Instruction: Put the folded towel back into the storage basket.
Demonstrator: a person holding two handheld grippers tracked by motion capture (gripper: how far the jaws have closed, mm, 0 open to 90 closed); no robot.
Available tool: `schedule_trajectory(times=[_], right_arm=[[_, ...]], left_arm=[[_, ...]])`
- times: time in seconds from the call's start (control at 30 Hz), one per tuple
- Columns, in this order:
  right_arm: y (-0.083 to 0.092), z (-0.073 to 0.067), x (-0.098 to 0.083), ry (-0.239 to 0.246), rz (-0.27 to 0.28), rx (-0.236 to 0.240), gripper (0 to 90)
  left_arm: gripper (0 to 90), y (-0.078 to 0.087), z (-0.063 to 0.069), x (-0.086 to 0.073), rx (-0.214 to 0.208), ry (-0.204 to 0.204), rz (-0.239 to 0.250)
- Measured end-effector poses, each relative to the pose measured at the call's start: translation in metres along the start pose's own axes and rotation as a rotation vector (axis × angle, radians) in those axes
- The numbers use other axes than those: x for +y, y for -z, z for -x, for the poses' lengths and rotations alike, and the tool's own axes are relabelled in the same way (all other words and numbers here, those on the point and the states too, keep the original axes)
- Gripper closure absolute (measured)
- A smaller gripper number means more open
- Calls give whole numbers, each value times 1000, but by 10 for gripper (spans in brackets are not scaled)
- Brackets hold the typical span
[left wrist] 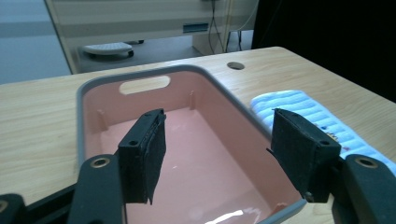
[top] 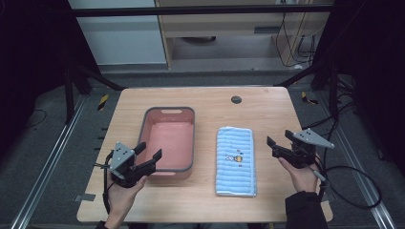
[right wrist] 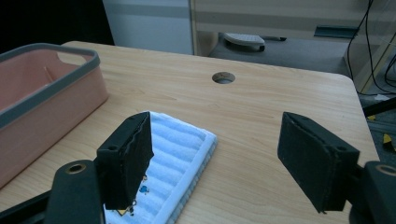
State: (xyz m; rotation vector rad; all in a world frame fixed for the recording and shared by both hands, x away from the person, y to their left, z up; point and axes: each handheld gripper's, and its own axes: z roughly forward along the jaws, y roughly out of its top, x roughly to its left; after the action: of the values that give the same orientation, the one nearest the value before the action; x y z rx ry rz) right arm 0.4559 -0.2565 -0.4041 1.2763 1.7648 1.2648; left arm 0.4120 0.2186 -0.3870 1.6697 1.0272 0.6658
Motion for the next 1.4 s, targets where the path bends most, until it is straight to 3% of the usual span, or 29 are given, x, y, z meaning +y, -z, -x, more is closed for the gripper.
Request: schedule_trajectory(times=[0.4,0.63,1.07,1.4], right_arm=[[-5,2,8,-6,12,2,274],[-11,5,11,-18,13,9,287],[-30,6,10,4,-26,18,304],[-42,8,10,-8,-37,25,317]], left_arm=[[362,-22,29,5,-50,-35,-2],[370,-34,42,5,-74,-34,-9],[383,-59,69,-4,-117,-66,-57],[399,-73,86,-12,-149,-87,-88]])
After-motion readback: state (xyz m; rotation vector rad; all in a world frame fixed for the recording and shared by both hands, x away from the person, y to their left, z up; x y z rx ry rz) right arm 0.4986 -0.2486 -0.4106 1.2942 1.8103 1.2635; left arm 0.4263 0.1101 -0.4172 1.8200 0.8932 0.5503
